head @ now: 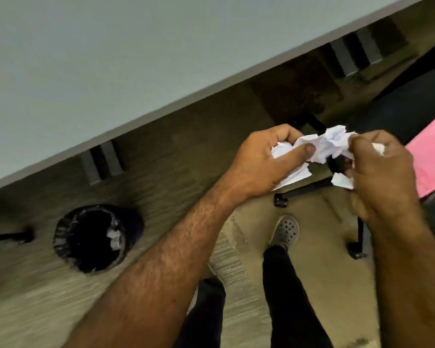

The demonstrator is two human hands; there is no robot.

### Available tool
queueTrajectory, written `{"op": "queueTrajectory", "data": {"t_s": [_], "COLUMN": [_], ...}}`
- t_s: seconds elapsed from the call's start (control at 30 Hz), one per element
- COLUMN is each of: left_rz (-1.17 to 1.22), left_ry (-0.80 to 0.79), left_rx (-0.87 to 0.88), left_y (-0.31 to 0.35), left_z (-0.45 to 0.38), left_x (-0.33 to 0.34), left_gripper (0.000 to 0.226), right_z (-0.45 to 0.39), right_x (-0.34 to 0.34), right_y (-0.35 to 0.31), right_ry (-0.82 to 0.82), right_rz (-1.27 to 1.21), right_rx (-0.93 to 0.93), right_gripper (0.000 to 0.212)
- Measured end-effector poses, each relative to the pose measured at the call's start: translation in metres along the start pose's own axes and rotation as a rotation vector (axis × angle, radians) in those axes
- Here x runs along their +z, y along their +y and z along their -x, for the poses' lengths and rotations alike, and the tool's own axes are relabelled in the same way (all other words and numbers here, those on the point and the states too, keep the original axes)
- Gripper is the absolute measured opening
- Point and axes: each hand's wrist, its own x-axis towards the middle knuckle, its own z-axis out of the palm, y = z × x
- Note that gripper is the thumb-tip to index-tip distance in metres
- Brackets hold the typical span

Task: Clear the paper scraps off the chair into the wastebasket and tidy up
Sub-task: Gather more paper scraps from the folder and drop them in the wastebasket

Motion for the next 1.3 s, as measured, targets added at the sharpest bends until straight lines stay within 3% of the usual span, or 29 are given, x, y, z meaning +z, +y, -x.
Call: {"op": "queueTrajectory", "data": {"t_s": [0.2,0.33,0.43,0.63,0.77,0.87,0.93,1.0,1.1,1.2,1.3], "left_rz": [0.097,0.143,0.133,0.152,0.087,0.025,-0.023,-0.094,-0.104,0.043,-0.024], "left_ry": [0.318,0.548,0.733,1.099,1.241,1.331,1.375,1.388,1.311,1.192,1.031], "left_rx": [-0.127,-0.224,-0.294,-0.512,-0.631,-0.7,-0.746,-0.808,-0.888,-0.962,-0.941], "left_y": [-0.072,-0.137,-0.191,-0.309,-0.392,-0.444,-0.472,-0.496,-0.522,-0.535,-0.533], "left_z": [0.116,0.2,0.261,0.34,0.35,0.338,0.326,0.317,0.308,0.305,0.309], "left_x": [-0.106,-0.166,-0.201,-0.24,-0.258,-0.269,-0.277,-0.288,-0.302,-0.307,-0.301], "left_gripper": [0.009,0.008,0.007,0.016,0.019,0.019,0.02,0.024,0.042,0.063,0.063], "right_z": [0.083,0.15,0.2,0.267,0.282,0.278,0.273,0.269,0.27,0.274,0.274], "right_x": [0.16,0.255,0.322,0.427,0.479,0.514,0.535,0.556,0.577,0.583,0.578], "right_y": [0.055,0.085,0.114,0.196,0.257,0.299,0.32,0.335,0.345,0.351,0.351], "right_ry": [-0.477,-0.715,-0.87,-1.015,-1.011,-1.024,-1.057,-1.068,-1.111,-1.243,-1.365], "right_rz": [0.054,0.19,0.275,0.503,0.616,0.674,0.768,0.835,0.812,0.785,0.912], "right_rx": [0.101,0.046,0.024,-0.078,-0.208,-0.271,-0.325,-0.33,-0.141,0.043,-0.193], "right_gripper": [0.015,0.012,0.023,0.026,0.014,0.017,0.012,0.025,0.046,0.058,0.056]}}
